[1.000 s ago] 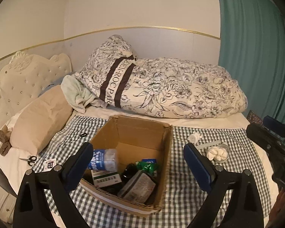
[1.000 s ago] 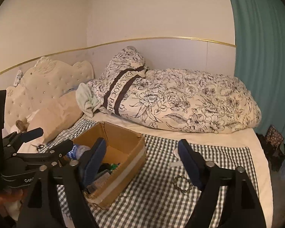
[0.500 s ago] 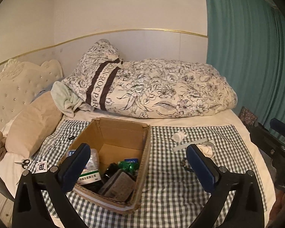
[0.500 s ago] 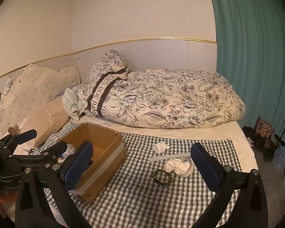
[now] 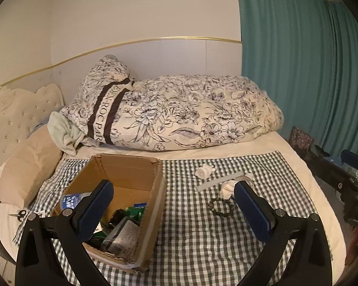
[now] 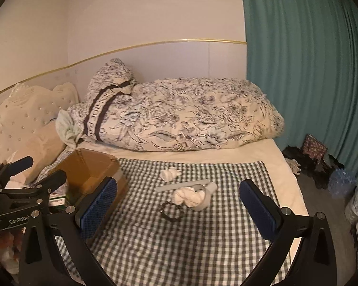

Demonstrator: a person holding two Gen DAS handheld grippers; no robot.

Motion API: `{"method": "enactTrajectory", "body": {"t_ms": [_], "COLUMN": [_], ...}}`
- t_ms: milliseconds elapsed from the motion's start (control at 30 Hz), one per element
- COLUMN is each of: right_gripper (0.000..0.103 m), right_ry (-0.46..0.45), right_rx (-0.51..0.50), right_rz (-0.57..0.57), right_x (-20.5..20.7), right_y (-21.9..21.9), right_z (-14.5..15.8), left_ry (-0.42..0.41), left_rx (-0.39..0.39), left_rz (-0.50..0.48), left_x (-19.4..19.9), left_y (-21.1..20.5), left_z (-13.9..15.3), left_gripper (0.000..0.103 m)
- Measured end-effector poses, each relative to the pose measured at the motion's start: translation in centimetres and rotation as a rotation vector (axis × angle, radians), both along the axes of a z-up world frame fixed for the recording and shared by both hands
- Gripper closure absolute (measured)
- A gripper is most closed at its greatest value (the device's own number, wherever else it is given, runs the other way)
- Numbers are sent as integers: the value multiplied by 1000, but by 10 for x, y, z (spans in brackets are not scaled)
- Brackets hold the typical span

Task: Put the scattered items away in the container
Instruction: 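Withdraw both open tools from the box toward the bracelet and tape roll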

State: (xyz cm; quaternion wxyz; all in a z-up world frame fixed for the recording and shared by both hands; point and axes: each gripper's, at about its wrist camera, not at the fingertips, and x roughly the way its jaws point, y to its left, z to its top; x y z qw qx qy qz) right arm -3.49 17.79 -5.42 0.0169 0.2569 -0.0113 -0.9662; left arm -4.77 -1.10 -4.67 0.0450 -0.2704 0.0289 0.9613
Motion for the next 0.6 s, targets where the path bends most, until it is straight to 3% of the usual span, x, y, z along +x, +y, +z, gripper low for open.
{"method": "enactTrajectory", "body": {"t_ms": [600], "right_gripper": [0], "right_ry": [-121], "right_rx": [-4], "right_rz": [-47], "right_x": [-38], "right_y": [40], "right_z": [-55], "left_ry": [-107], "left_rx": [-31], "left_rz": [-37], "left_x": [-44], "left_y": [35], "left_z": [-53], "left_gripper": [0]}}
